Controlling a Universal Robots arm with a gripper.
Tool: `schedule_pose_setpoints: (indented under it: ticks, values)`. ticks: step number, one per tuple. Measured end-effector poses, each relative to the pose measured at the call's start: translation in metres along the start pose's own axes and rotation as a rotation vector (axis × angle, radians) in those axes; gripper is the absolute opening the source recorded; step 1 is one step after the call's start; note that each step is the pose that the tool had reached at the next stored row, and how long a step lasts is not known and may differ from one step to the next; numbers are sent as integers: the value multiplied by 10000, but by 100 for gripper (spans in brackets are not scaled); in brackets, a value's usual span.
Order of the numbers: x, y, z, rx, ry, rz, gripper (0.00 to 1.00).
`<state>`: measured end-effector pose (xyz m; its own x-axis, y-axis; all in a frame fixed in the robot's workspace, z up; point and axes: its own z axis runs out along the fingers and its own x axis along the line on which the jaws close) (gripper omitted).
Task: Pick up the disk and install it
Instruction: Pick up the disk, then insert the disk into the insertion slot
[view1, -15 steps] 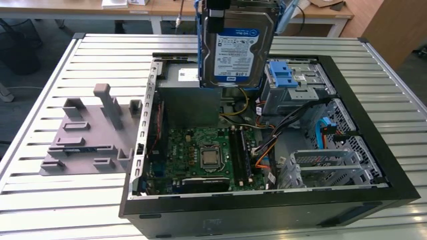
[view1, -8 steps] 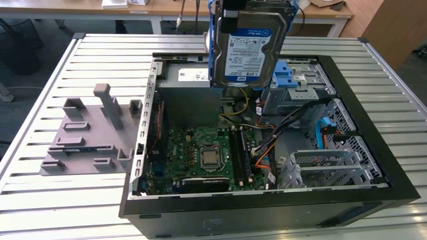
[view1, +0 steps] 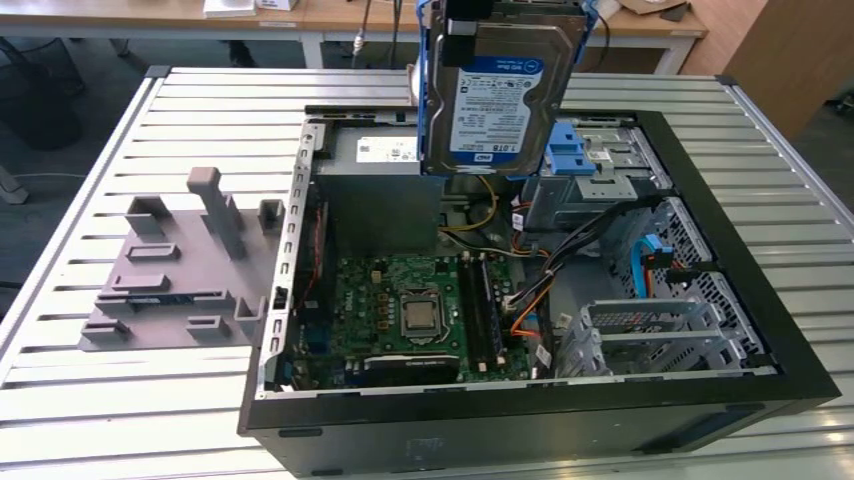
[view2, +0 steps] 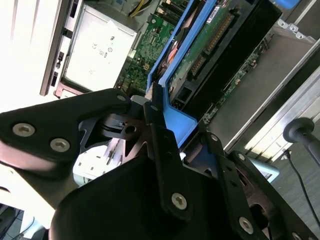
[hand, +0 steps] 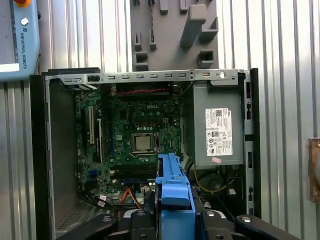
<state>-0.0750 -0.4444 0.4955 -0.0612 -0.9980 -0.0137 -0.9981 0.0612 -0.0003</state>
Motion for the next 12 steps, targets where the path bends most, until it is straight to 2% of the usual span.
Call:
schedule_pose_setpoints:
  ticks: [12]
  values:
    - [-1,-4,0,0,1,-1,37]
